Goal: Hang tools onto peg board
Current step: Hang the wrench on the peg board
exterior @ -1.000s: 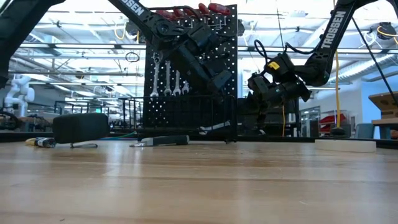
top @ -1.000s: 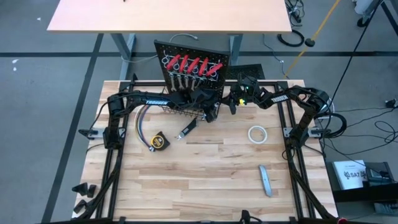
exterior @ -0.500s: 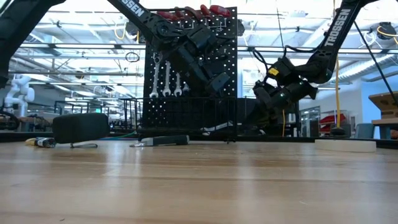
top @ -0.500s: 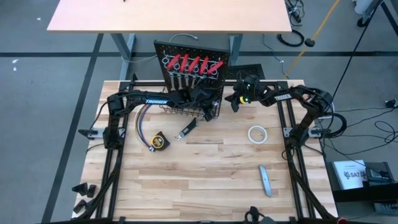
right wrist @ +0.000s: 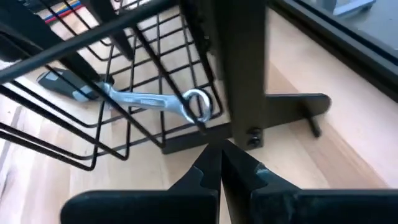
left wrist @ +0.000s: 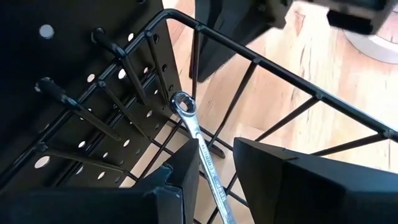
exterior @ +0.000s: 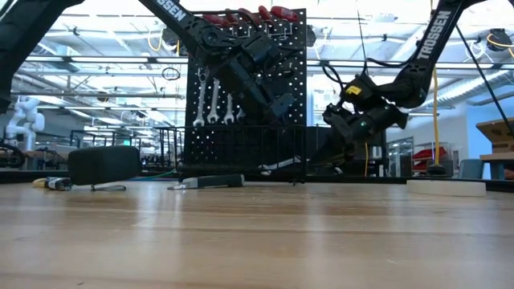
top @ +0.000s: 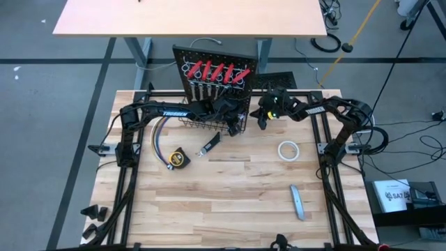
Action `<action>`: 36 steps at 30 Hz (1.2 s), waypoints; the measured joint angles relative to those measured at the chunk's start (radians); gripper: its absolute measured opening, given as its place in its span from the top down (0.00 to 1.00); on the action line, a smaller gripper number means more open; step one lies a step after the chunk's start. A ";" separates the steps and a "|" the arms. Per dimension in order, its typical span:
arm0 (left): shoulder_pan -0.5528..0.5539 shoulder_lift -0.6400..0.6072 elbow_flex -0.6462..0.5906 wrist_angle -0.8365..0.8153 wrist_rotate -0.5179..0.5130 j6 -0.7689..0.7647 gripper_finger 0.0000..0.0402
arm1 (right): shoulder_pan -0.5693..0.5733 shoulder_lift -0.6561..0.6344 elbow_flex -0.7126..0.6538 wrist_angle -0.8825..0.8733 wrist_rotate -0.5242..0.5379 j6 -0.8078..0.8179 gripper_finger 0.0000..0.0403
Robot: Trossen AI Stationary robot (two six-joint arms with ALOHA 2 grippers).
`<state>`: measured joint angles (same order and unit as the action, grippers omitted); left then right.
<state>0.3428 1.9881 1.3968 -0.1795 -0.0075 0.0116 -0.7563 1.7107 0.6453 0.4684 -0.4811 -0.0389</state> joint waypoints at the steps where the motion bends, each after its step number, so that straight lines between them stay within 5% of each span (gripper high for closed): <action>1: 0.000 0.000 0.000 0.000 0.003 0.001 0.73 | 0.004 0.000 0.000 0.000 0.020 0.001 1.00; 8: -0.002 0.000 0.000 -0.003 0.006 0.001 0.73 | 0.026 0.000 0.000 0.038 0.093 -0.006 1.00; 21: -0.003 -0.001 0.000 -0.018 0.005 0.001 0.73 | 0.030 -0.016 -0.001 -0.044 0.025 -0.146 0.98; 26: -0.003 -0.001 0.000 -0.019 0.005 0.002 0.73 | 0.046 -0.057 -0.001 -0.163 -0.021 -0.279 0.84; 36: -0.003 -0.001 0.000 -0.022 0.005 0.003 0.73 | 0.087 -0.037 -0.001 -0.048 0.018 -0.332 0.53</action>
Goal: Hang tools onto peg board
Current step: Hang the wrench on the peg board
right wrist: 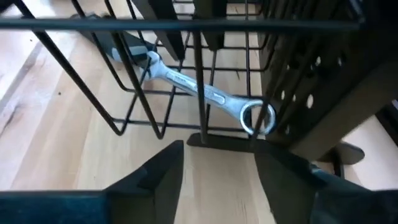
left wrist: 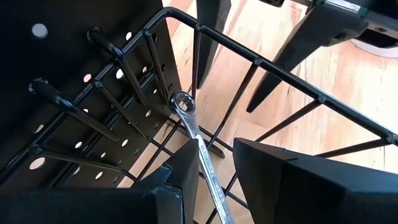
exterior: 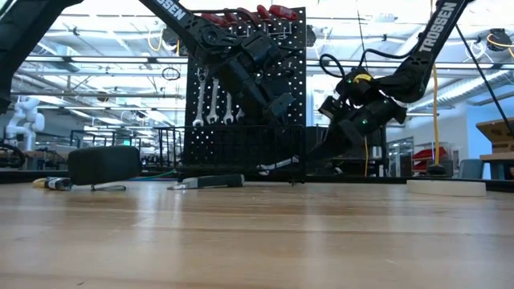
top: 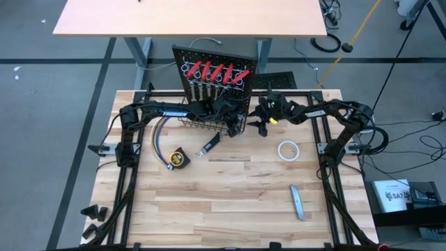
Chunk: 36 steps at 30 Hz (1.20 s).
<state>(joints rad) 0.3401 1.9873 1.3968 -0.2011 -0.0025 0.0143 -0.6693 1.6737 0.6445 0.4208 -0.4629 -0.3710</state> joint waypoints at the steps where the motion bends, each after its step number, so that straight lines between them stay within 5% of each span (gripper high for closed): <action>1: 0.000 0.000 0.000 0.000 0.000 0.000 0.73 | -0.001 0.000 0.000 -0.003 0.000 0.001 0.52; 31: 0.000 0.000 0.000 -0.010 0.010 0.021 0.73 | 0.010 0.101 0.000 0.205 -0.011 0.094 0.51; 36: 0.007 0.000 0.000 -0.017 0.118 0.050 0.73 | 0.010 0.099 0.000 0.205 -0.014 0.096 0.51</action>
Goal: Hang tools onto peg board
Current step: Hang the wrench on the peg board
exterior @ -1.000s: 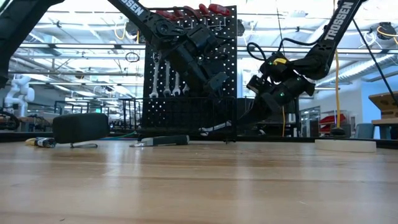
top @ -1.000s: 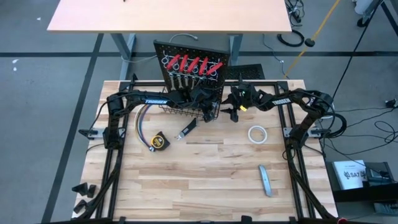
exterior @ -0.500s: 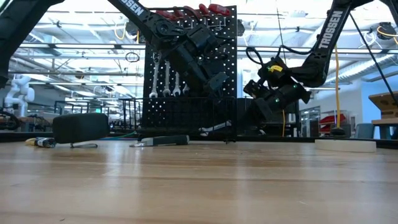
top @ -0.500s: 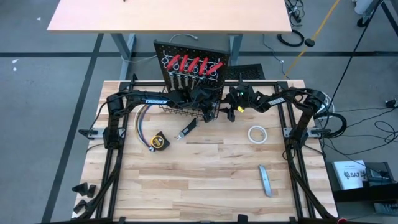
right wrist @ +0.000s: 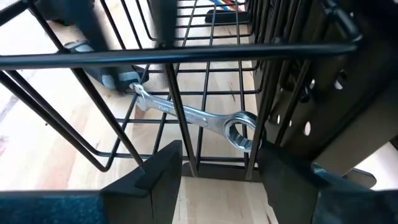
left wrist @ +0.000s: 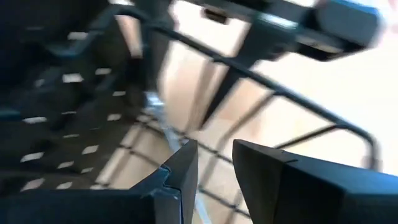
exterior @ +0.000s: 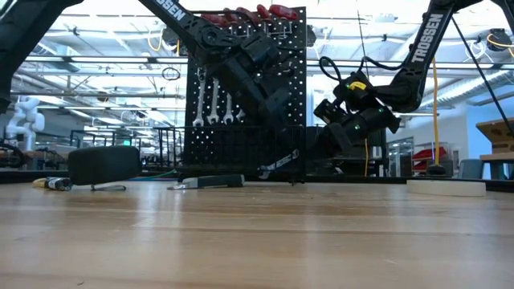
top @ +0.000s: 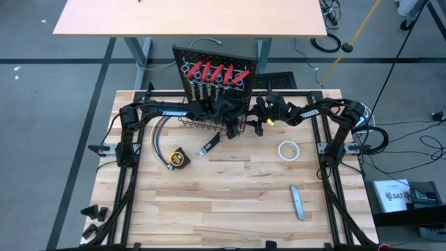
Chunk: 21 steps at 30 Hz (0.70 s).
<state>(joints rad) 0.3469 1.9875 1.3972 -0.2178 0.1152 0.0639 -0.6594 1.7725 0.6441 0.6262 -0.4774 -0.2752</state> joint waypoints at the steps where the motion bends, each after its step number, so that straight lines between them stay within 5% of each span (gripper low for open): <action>1: 0.003 0.001 0.000 -0.001 0.023 0.002 0.73 | 0.000 0.000 0.000 0.000 0.000 0.001 0.51; 5: 0.008 0.001 -0.001 0.000 0.065 0.010 0.73 | 0.000 0.000 0.000 0.002 0.000 0.002 0.51; 21: 0.009 0.002 -0.002 0.042 -0.072 -0.004 0.73 | 0.007 -0.002 0.000 0.046 -0.018 0.002 0.51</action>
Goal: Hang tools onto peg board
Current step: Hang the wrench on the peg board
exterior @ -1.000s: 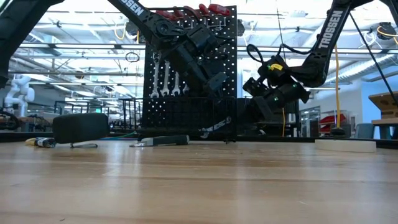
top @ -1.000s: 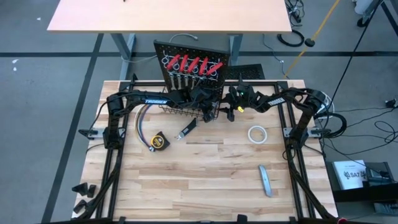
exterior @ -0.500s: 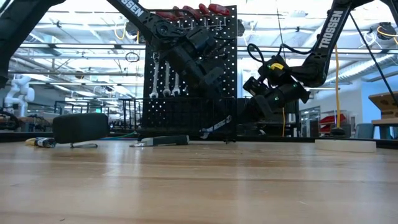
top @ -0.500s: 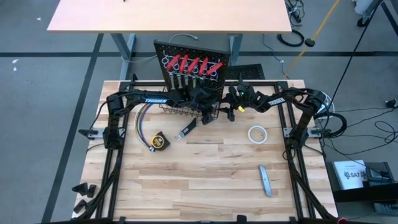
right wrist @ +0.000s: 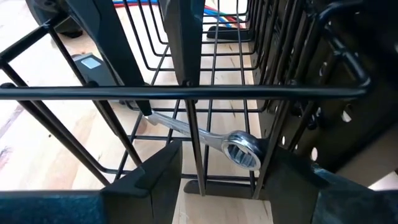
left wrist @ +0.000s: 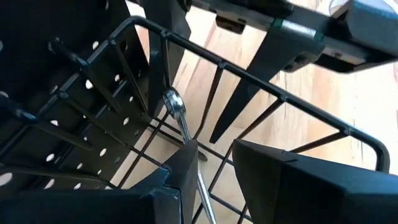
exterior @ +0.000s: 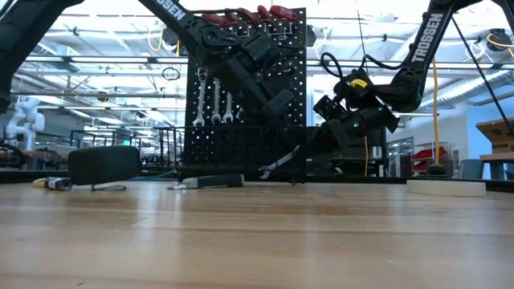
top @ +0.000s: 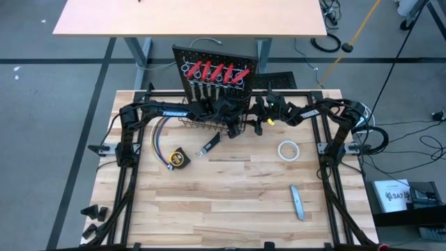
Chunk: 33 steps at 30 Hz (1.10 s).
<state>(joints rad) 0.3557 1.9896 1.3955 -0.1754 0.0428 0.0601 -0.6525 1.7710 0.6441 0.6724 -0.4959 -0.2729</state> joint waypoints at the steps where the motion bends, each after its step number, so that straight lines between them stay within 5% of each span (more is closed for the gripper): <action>1: 0.000 0.000 -0.001 0.012 -0.002 0.000 0.73 | 0.000 0.000 0.000 0.001 0.001 0.000 0.51; 21: 0.003 0.000 0.000 0.004 0.014 0.017 0.73 | -0.001 -0.001 0.001 -0.033 0.052 0.000 0.51; 33: 0.009 0.026 0.004 0.016 0.052 0.051 0.73 | -0.002 -0.001 0.001 -0.029 0.061 -0.005 0.67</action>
<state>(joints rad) 0.3644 2.0161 1.3998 -0.1591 0.0945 0.1108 -0.6544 1.7699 0.6449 0.6437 -0.4351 -0.2783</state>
